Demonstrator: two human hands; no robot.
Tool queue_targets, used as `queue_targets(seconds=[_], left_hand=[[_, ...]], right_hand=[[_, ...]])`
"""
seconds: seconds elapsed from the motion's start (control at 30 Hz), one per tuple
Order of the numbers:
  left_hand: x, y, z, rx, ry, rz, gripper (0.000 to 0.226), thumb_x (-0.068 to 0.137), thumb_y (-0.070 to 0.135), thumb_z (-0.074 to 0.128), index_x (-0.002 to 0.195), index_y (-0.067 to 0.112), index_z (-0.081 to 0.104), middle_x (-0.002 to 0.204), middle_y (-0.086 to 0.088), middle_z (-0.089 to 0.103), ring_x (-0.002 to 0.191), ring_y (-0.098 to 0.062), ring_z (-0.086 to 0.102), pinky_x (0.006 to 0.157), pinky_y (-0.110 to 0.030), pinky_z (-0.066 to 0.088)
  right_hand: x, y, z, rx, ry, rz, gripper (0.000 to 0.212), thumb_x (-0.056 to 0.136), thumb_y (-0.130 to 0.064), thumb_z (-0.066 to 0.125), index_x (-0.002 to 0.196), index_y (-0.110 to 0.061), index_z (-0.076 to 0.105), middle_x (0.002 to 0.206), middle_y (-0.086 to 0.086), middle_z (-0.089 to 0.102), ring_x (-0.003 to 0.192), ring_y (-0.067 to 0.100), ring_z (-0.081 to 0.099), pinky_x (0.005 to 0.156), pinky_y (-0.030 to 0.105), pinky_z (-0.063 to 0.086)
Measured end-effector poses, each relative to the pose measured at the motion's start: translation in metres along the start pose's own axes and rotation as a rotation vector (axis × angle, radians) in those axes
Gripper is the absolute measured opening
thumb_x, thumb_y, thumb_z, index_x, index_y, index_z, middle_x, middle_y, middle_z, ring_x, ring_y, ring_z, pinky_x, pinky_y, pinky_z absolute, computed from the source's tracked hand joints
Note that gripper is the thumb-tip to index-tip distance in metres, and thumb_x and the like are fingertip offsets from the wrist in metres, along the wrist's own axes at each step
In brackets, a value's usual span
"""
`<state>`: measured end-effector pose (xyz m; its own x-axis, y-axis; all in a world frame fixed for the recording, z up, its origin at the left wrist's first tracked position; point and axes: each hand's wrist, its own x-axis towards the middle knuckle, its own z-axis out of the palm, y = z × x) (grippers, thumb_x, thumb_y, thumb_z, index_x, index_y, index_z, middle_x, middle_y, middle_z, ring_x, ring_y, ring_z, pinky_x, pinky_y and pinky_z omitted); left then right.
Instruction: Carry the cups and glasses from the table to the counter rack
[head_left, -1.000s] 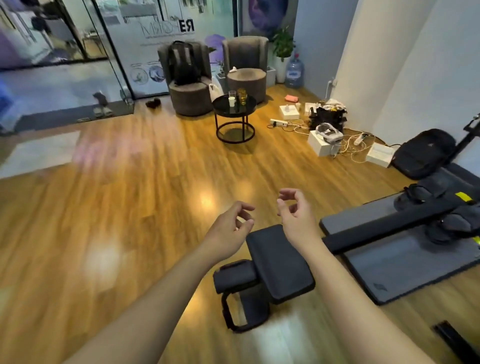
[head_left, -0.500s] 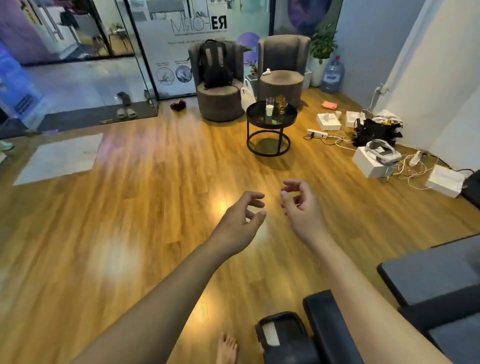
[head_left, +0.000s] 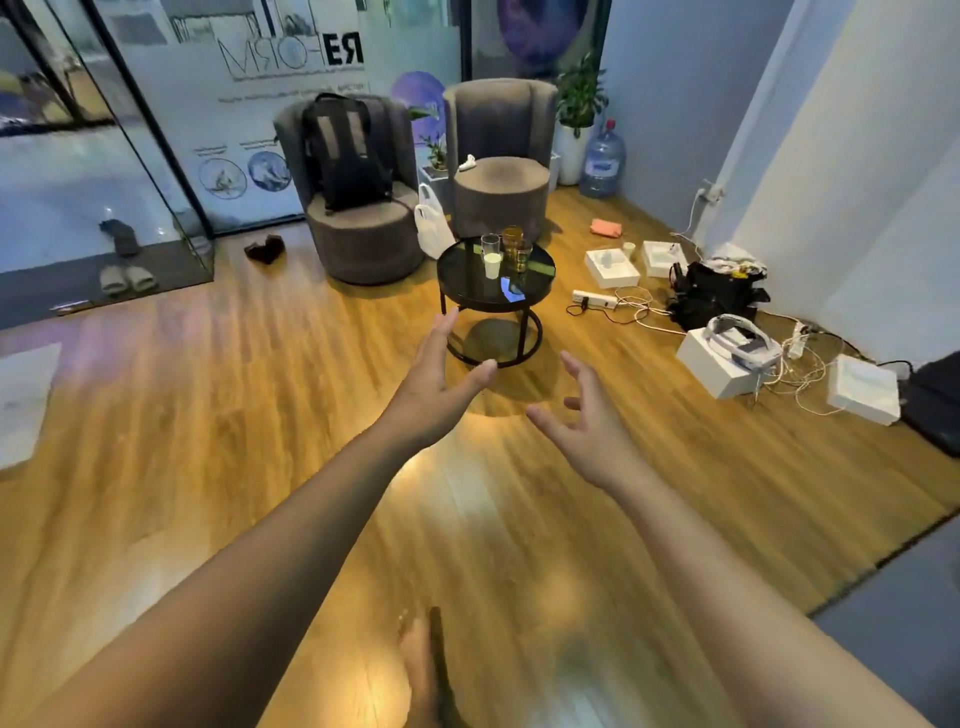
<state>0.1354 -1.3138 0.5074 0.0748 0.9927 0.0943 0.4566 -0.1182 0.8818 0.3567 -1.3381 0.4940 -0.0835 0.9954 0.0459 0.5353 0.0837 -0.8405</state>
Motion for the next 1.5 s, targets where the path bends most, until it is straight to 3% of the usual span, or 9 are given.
queue_targets(seconds=[0.17,0.53,0.63,0.7,0.87,1.03,1.13,1.37,1.5], left_hand=[[0.174,-0.056,-0.021,-0.036,-0.054,-0.035,0.089,0.089,0.050,0.074,0.154,0.054,0.012,0.170,0.014,0.018,0.153,-0.020,0.029,0.108,-0.035,0.037],[0.520,-0.137,-0.036,-0.063,-0.186,-0.216,0.099,0.089,0.026,0.081,0.161,0.037,0.014,0.166,0.003,0.031,0.145,-0.022,0.043,0.102,-0.031,0.043],[0.610,-0.174,-0.024,-0.059,-0.184,-0.274,0.097,0.089,0.020,0.081,0.161,0.033,0.016,0.167,0.000,0.030,0.147,-0.026,0.041,0.111,-0.042,0.045],[0.668,-0.205,-0.012,-0.046,-0.183,-0.331,0.095,0.089,0.018,0.080,0.161,0.031,0.018,0.166,-0.002,0.031,0.146,-0.028,0.041,0.111,-0.044,0.045],[0.794,-0.288,0.027,0.000,-0.176,-0.425,0.080,0.091,0.031,0.078,0.155,0.026,0.031,0.160,-0.004,0.040,0.141,-0.028,0.047,0.109,-0.042,0.047],[0.884,-0.373,0.075,0.006,-0.127,-0.473,0.081,0.091,0.033,0.078,0.154,0.031,0.028,0.159,-0.002,0.039,0.130,-0.023,0.054,0.104,-0.040,0.053],[0.921,-0.435,0.107,0.077,-0.208,-0.486,0.089,0.087,0.031,0.083,0.155,0.028,0.027,0.159,-0.001,0.042,0.139,-0.024,0.048,0.111,-0.042,0.046],[0.981,-0.564,0.183,0.360,-0.235,-0.407,0.099,0.074,0.055,0.085,0.153,0.032,0.030,0.148,0.005,0.051,0.139,-0.021,0.037,0.113,-0.045,0.027],[1.009,-0.589,0.207,0.324,-0.256,-0.344,0.082,0.079,0.036,0.078,0.149,0.034,0.035,0.139,0.002,0.054,0.133,-0.022,0.034,0.102,-0.039,0.022]], right_hand=[[0.149,0.008,0.021,-0.044,0.001,0.073,0.075,0.091,-0.043,0.070,0.153,-0.039,0.028,0.158,-0.005,0.035,0.134,0.019,0.048,0.103,0.046,0.052],[0.481,0.048,0.030,-0.032,-0.029,0.241,0.088,0.083,-0.047,0.078,0.154,-0.039,0.026,0.158,-0.005,0.036,0.122,0.020,0.055,0.089,0.033,0.055],[0.581,0.083,0.045,0.000,-0.046,0.251,0.087,0.084,-0.046,0.077,0.153,-0.039,0.025,0.155,-0.006,0.038,0.117,0.017,0.056,0.087,0.033,0.055],[0.649,0.109,0.054,0.035,-0.057,0.300,0.086,0.084,-0.048,0.077,0.153,-0.039,0.026,0.153,-0.007,0.040,0.118,0.018,0.057,0.091,0.039,0.056],[0.790,0.177,0.086,0.130,-0.054,0.383,0.089,0.081,-0.052,0.078,0.152,-0.036,0.026,0.151,-0.006,0.042,0.109,0.017,0.061,0.076,0.024,0.050],[0.893,0.249,0.128,0.115,-0.087,0.448,0.091,0.080,-0.056,0.077,0.153,-0.035,0.026,0.151,-0.003,0.040,0.113,0.023,0.062,0.089,0.034,0.056],[0.942,0.302,0.161,0.105,-0.090,0.468,0.094,0.077,-0.059,0.078,0.152,-0.035,0.027,0.147,-0.006,0.041,0.113,0.019,0.059,0.084,0.028,0.053],[1.021,0.425,0.251,0.102,-0.080,0.530,0.106,0.074,-0.048,0.086,0.155,-0.035,0.019,0.160,-0.005,0.030,0.139,0.024,0.044,0.111,0.047,0.045],[1.049,0.449,0.288,0.165,-0.037,0.520,0.106,0.076,-0.040,0.086,0.156,-0.033,0.019,0.159,-0.006,0.034,0.142,0.021,0.039,0.113,0.043,0.041]])
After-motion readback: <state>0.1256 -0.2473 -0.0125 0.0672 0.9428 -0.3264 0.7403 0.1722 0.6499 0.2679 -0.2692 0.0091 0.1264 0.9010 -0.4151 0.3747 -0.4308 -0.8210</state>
